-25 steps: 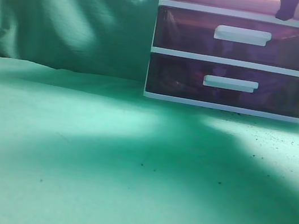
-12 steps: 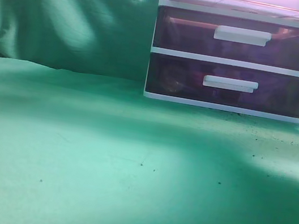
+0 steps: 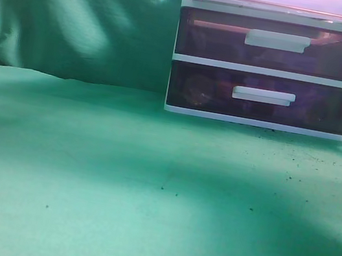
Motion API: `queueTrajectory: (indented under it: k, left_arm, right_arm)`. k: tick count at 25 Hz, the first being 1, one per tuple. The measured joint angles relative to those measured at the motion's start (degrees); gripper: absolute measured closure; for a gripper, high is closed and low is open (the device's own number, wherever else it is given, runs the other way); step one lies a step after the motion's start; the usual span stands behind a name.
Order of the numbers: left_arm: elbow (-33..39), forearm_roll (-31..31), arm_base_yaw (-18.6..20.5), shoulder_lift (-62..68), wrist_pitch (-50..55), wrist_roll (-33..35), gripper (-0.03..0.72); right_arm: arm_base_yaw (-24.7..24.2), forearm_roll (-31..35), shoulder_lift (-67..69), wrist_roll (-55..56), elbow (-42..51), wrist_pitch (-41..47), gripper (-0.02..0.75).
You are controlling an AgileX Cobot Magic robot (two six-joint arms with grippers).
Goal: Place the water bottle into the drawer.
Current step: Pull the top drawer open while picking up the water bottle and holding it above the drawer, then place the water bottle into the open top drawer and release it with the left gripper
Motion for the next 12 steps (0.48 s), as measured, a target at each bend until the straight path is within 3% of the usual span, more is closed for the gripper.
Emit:
queueTrajectory:
  k: [5, 12]
  left_arm:
    - [-9.0, 0.1, 0.0, 1.9, -7.6, 0.4, 0.442]
    - [-33.0, 0.4, 0.0, 19.6, -11.8, 4.6, 0.442]
  right_arm:
    - [0.0, 0.0, 0.0, 0.0, 0.0, 0.0, 0.65]
    - [0.0, 0.1, 0.0, -0.6, 0.0, 0.0, 0.65]
